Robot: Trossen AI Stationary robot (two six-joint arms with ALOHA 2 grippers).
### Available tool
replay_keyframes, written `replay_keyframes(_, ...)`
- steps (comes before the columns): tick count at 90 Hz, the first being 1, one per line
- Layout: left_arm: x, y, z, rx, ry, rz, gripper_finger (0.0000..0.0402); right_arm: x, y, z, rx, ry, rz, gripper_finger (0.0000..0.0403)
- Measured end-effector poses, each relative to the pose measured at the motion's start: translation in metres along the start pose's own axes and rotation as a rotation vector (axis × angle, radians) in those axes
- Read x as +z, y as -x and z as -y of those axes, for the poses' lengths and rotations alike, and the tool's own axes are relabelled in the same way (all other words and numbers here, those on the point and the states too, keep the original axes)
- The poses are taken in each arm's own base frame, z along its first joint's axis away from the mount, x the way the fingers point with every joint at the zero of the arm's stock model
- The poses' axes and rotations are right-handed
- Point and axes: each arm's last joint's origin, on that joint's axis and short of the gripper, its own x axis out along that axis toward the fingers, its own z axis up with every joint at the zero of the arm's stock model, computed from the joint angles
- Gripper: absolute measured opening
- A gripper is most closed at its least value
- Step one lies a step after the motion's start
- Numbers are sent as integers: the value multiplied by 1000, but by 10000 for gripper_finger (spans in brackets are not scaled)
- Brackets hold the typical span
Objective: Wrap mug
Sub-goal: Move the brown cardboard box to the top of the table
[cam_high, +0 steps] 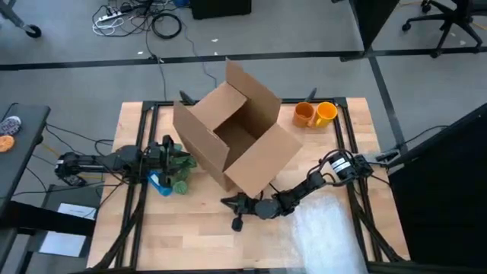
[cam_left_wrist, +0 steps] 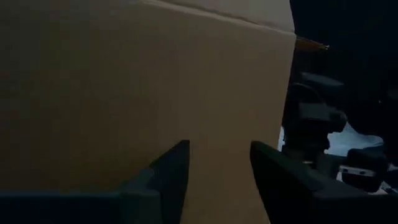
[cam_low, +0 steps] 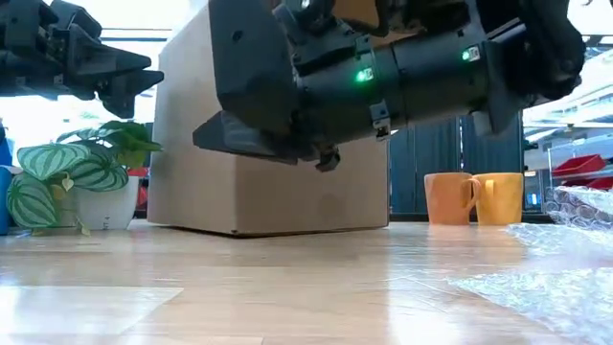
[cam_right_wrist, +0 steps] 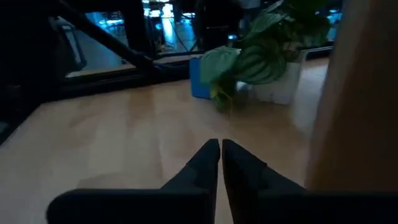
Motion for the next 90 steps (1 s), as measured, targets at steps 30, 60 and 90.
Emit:
replay_keyframes(30, 0, 0, 0, 0, 0, 0, 156, -2, -12, 20, -123, 60, -32, 0)
replay_keyframes(60, 0, 0, 0, 0, 0, 0, 156, 4, -19, 35, -250, 78, -28, 0)
replay_keyframes(90, 0, 0, 0, 0, 0, 0, 156, 24, -1, 29, -514, 351, -19, 0)
